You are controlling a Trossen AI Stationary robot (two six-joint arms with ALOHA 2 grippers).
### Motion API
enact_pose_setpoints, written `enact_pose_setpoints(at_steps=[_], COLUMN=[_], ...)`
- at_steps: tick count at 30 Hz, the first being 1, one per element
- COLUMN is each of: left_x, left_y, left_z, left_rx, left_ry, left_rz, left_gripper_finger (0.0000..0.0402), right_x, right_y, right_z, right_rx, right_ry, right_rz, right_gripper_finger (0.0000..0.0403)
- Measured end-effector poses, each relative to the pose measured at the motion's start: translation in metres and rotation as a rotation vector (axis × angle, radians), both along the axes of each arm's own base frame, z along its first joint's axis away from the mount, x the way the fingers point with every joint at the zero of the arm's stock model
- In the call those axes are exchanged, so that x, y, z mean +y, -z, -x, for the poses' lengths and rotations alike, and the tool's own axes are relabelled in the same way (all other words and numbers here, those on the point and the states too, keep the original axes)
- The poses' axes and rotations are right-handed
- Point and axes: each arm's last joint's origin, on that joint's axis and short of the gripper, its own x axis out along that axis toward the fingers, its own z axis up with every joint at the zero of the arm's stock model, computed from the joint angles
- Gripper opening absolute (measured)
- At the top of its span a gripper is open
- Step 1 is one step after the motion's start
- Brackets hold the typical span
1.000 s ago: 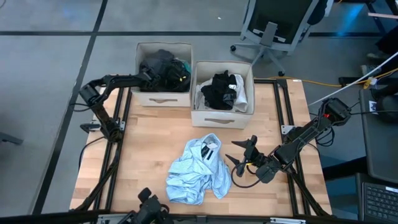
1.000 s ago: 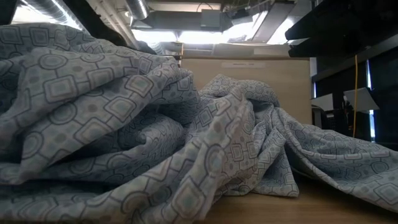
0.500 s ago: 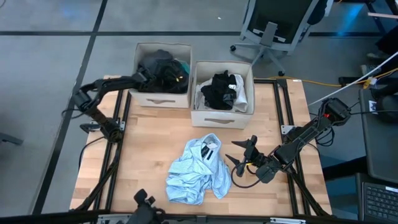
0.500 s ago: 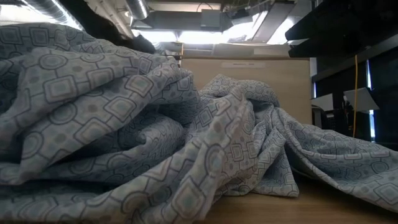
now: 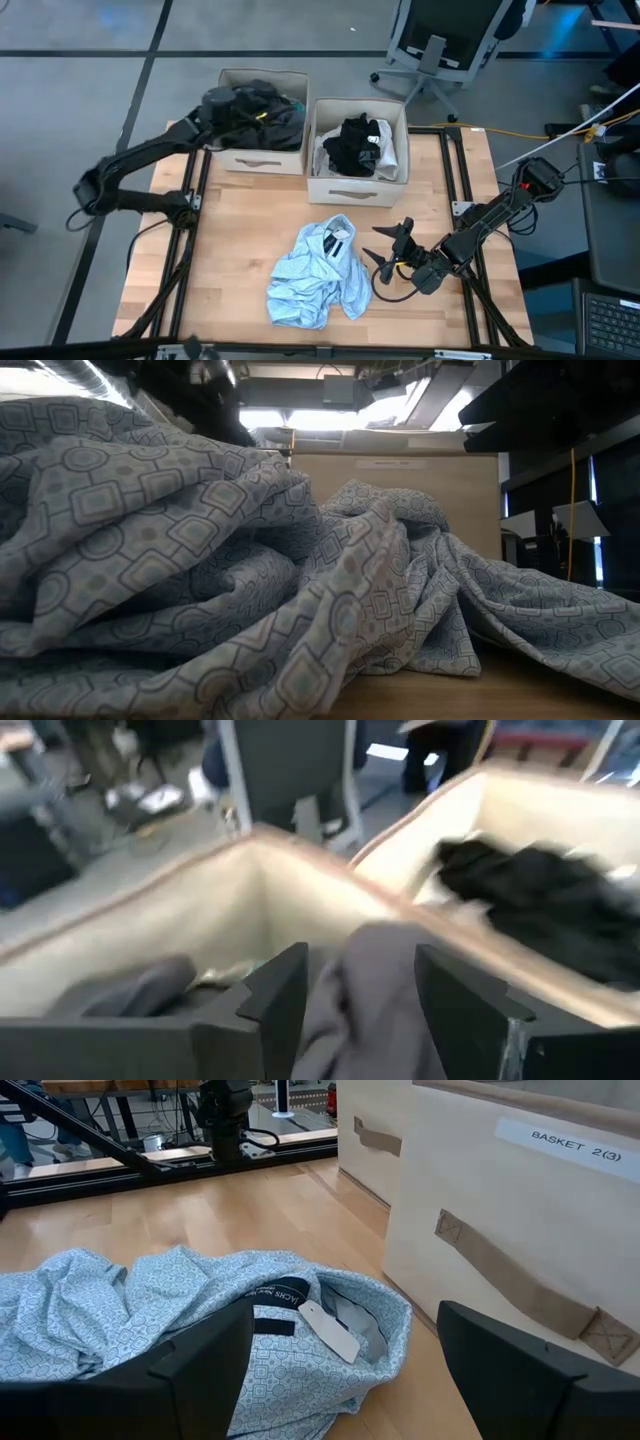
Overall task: Sort clothes
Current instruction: Put the blue polo shirt into the left laundry organizer
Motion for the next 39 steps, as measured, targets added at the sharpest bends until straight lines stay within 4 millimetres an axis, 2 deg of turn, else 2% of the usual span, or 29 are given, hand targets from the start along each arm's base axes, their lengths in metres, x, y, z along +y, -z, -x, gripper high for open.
enact_pose_setpoints(at_steps=[3, 7, 12, 23, 31, 39], left_x=[-0.024, -0.057, -0.093, -0.165, -0.208, -0.238], left_y=[-0.017, -0.026, -0.024, -0.012, 0.016, 0.066], left_z=[0.006, 0.009, 0.006, -0.015, -0.041, -0.079], left_rx=[-0.053, -0.070, -0.051, 0.021, 0.159, 0.335], left_ry=[0.062, 0.177, 0.322, 0.614, 0.656, 0.680], left_rz=[-0.033, -0.023, 0.066, 0.181, 0.193, 0.195], left_gripper_finger=[0.0175, 0.0175, 0.0175, 0.0175, 0.0175, 0.0175], right_x=[0.000, 0.000, 0.000, 0.000, 0.001, 0.001], right_y=[0.000, 0.000, 0.000, 0.000, 0.000, 0.000], right_z=[0.000, 0.000, 0.000, 0.000, 0.000, 0.000], right_rx=[0.000, -0.001, -0.003, -0.005, -0.001, -0.001], right_ry=[0.000, 0.000, 0.000, 0.001, -0.013, -0.012], right_rz=[0.000, -0.001, -0.002, -0.007, -0.016, -0.016], right_gripper_finger=[0.0316, 0.0316, 0.0316, 0.0316, 0.0316, 0.0316])
